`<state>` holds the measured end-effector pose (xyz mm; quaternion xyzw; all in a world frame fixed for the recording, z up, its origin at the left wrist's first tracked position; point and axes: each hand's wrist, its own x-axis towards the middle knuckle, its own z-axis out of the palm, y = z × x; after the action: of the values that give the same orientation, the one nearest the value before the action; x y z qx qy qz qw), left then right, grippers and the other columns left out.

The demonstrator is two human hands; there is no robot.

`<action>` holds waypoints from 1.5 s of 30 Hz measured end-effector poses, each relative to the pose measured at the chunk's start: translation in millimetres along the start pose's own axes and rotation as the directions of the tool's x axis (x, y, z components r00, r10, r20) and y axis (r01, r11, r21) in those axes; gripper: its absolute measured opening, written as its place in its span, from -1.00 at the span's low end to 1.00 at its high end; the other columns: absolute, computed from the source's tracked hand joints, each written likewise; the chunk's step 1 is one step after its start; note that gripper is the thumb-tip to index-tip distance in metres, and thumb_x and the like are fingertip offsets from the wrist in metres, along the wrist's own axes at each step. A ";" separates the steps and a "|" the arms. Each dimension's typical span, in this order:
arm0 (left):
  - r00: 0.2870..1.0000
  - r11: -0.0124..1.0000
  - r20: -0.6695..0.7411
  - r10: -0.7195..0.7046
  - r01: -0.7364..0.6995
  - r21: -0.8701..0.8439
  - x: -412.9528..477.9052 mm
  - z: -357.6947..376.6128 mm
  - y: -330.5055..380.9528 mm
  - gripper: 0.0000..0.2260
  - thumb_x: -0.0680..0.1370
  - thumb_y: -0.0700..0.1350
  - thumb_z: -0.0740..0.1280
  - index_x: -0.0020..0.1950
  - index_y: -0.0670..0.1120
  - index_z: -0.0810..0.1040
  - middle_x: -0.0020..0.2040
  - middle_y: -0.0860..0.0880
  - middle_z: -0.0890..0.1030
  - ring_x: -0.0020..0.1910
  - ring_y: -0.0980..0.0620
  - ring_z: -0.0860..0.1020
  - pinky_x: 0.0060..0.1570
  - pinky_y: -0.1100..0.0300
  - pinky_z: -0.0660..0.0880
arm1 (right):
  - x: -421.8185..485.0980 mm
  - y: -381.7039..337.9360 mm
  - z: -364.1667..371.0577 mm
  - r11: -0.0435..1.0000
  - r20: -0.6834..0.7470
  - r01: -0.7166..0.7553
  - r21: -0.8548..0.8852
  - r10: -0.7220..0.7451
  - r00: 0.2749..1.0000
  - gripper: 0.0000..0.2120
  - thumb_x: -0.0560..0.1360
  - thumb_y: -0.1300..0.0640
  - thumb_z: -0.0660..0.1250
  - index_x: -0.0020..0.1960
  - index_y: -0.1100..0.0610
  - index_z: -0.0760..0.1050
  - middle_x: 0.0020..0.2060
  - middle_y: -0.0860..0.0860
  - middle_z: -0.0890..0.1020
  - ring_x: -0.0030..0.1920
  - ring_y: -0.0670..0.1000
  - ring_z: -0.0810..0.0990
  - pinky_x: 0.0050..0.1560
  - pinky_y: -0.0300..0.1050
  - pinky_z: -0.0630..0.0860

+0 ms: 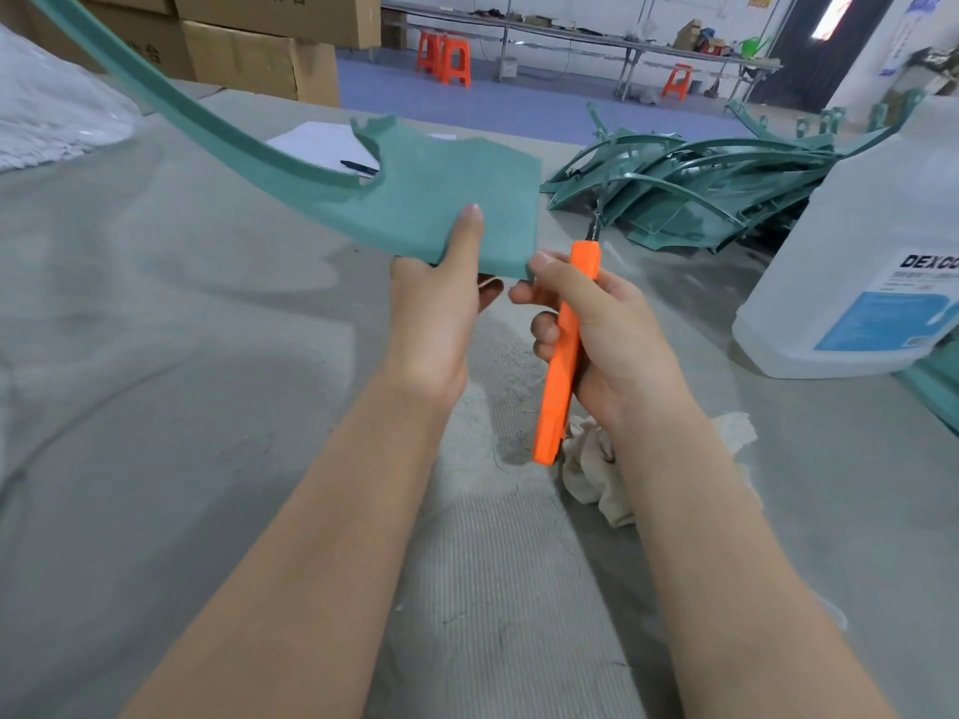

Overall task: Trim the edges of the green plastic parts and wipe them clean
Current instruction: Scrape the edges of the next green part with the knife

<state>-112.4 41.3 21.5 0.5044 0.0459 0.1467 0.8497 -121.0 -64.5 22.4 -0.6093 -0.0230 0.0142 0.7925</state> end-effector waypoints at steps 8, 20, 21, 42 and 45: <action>0.933 0.943 0.320 -0.163 0.243 -0.229 0.1 -5.5 5.2 -0.84 0.61 -0.06 0.23 0.11 -0.08 0.53 -0.08 -0.02 0.65 -0.20 0.09 0.63 -0.21 0.26 0.57 | 2.6 -12.2 -13.8 0.979 -0.110 0.020 0.203 0.003 0.994 -0.95 0.55 0.25 0.25 -0.06 0.17 0.48 -0.49 -0.04 0.46 -0.58 -0.14 0.32 -0.55 -0.32 0.30; 0.992 0.908 -0.030 -0.122 0.099 -0.408 6.5 -5.8 5.4 -0.87 0.61 -0.30 0.20 0.09 -0.17 0.50 -0.10 -0.10 0.64 -0.25 0.01 0.67 -0.30 0.29 0.56 | 1.1 -11.8 -16.3 0.942 -0.224 0.232 -0.242 -0.287 0.931 -0.93 0.62 0.19 0.21 -0.05 0.10 0.38 -0.23 0.07 0.48 -0.33 0.01 0.67 -0.20 -0.07 0.66; 0.992 0.902 -0.037 -0.125 0.098 -0.420 6.4 -5.9 6.2 -0.85 0.61 -0.29 0.20 0.14 -0.18 0.49 -0.09 -0.11 0.64 -0.24 0.01 0.67 -0.29 0.29 0.56 | -0.1 -9.4 -14.6 0.894 -0.198 0.288 -0.344 -0.369 0.908 -0.93 0.61 0.18 0.23 -0.04 0.06 0.39 -0.21 0.09 0.50 -0.35 0.00 0.66 -0.23 -0.09 0.65; 0.951 0.762 -0.027 -0.307 0.228 -0.607 4.5 -7.0 15.3 -0.87 0.60 -0.30 0.20 -0.10 -0.27 0.49 -0.15 -0.24 0.63 -0.03 -0.11 0.63 -0.28 0.28 0.62 | 0.2 19.8 -4.9 0.410 0.139 0.410 -0.815 -0.547 0.825 -0.68 0.58 -0.10 0.27 0.30 -0.03 0.49 -0.16 -0.06 0.61 -0.21 -0.01 0.52 -0.10 0.01 0.52; 0.951 0.771 -0.024 -0.307 0.234 -0.593 4.2 -6.9 15.6 -0.87 0.60 -0.30 0.20 -0.10 -0.28 0.50 -0.13 -0.24 0.63 -0.01 -0.11 0.63 -0.28 0.30 0.61 | 0.2 20.2 -4.7 0.399 0.121 0.387 -0.831 -0.550 0.827 -0.67 0.59 -0.11 0.26 0.31 -0.05 0.48 -0.13 -0.04 0.63 -0.18 0.03 0.54 -0.08 0.03 0.52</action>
<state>-113.1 55.3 32.0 0.1981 0.1217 0.0598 0.9708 -120.4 -63.8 1.8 -0.8743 -0.1288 -0.2747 0.3788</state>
